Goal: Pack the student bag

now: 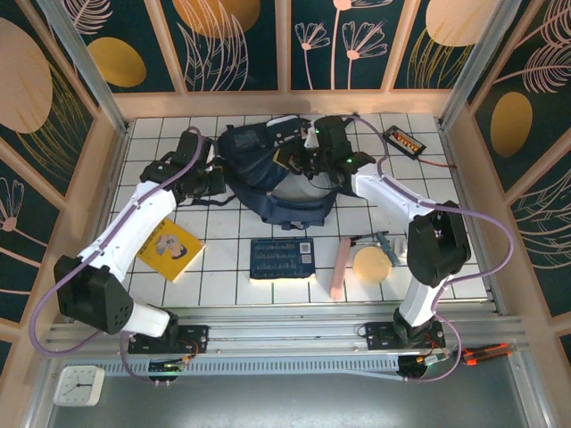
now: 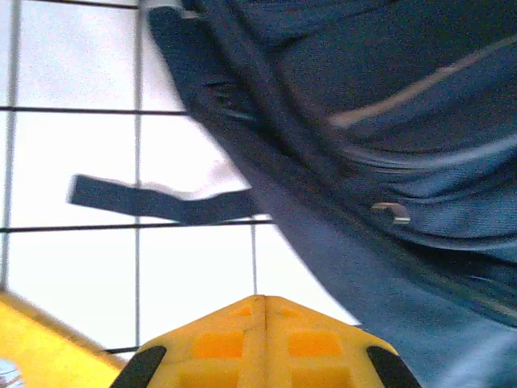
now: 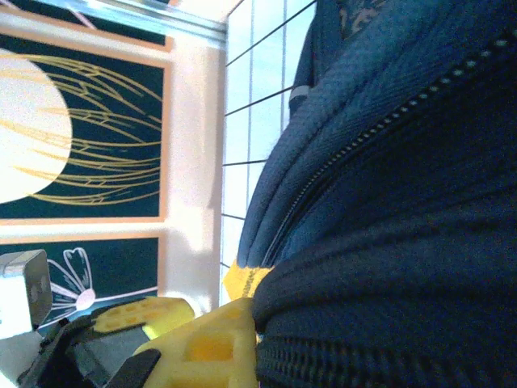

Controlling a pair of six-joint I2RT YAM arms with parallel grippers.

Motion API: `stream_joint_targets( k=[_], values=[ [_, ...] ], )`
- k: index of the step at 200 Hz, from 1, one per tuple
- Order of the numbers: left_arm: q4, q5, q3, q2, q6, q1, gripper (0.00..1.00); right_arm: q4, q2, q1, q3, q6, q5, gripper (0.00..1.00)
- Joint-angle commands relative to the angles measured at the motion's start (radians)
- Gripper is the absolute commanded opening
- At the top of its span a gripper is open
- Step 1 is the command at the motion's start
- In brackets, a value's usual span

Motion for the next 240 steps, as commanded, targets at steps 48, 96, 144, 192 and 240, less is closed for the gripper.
stream_joint_targets(
  k=[48, 96, 144, 192, 240],
  values=[
    [0.132, 0.150, -0.015, 0.024, 0.001, 0.009, 0.37, 0.094, -0.056, -0.019, 0.057, 0.018, -0.040, 0.00],
    [0.366, 0.276, -0.162, -0.072, -0.241, -0.061, 0.91, 0.169, 0.009, 0.028, 0.146, 0.121, -0.003, 0.00],
    [0.367, 0.281, -0.200, -0.102, -0.361, -0.076, 0.98, 0.159, 0.089, 0.084, 0.252, 0.130, 0.034, 0.00],
    [0.294, 0.295, -0.124, -0.079, -0.368, -0.076, 0.79, 0.142, 0.110, 0.111, 0.265, 0.121, 0.049, 0.00],
    [0.271, 0.343, -0.077, -0.060, -0.379, -0.076, 0.66, 0.143, 0.119, 0.123, 0.274, 0.122, 0.066, 0.00]
  ],
)
